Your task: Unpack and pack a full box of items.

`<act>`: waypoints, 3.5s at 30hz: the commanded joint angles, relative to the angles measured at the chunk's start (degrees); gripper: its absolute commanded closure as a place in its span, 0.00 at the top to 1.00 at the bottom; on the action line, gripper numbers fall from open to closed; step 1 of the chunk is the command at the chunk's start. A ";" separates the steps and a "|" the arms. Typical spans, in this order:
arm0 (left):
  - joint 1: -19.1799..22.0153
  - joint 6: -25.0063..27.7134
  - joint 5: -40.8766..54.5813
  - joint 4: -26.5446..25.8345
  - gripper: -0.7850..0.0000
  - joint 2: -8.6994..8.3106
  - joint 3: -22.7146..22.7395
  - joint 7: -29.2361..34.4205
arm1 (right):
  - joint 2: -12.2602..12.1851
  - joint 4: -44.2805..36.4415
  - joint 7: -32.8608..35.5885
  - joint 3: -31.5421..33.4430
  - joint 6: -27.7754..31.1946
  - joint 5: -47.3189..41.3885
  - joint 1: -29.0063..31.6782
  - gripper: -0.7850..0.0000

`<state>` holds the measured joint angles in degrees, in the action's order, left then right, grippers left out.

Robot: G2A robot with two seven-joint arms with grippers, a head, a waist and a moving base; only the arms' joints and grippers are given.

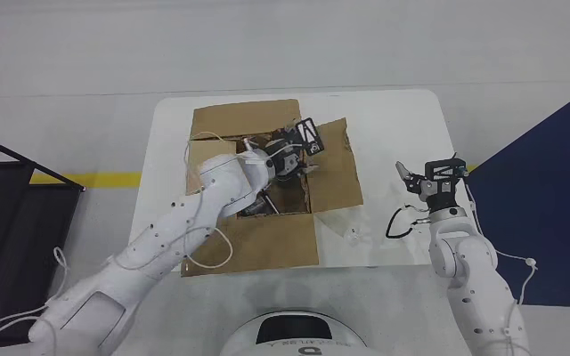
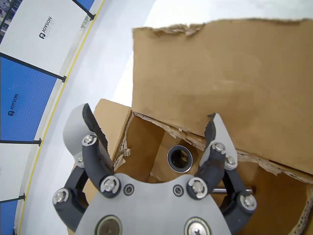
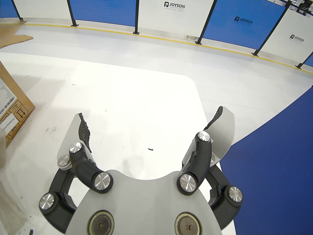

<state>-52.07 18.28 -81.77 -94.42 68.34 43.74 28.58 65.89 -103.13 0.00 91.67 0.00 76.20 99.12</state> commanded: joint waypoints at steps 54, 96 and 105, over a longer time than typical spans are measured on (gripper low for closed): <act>-34.12 10.23 4.57 9.50 1.00 -7.44 48.44 -24.57 | 2.41 0.18 17.74 -23.32 6.89 13.83 -20.68 1.00; -30.57 5.90 4.44 8.63 1.00 -6.93 43.20 -20.63 | 5.62 5.88 26.29 -37.65 25.04 5.69 -37.15 1.00; -30.76 5.56 4.16 8.78 1.00 -6.95 43.31 -20.64 | 6.83 9.03 28.81 -41.76 23.92 6.48 -40.71 1.00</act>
<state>-82.84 23.83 -77.61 -85.63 61.38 87.05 7.94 72.72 -94.46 28.56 50.19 23.68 82.43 58.29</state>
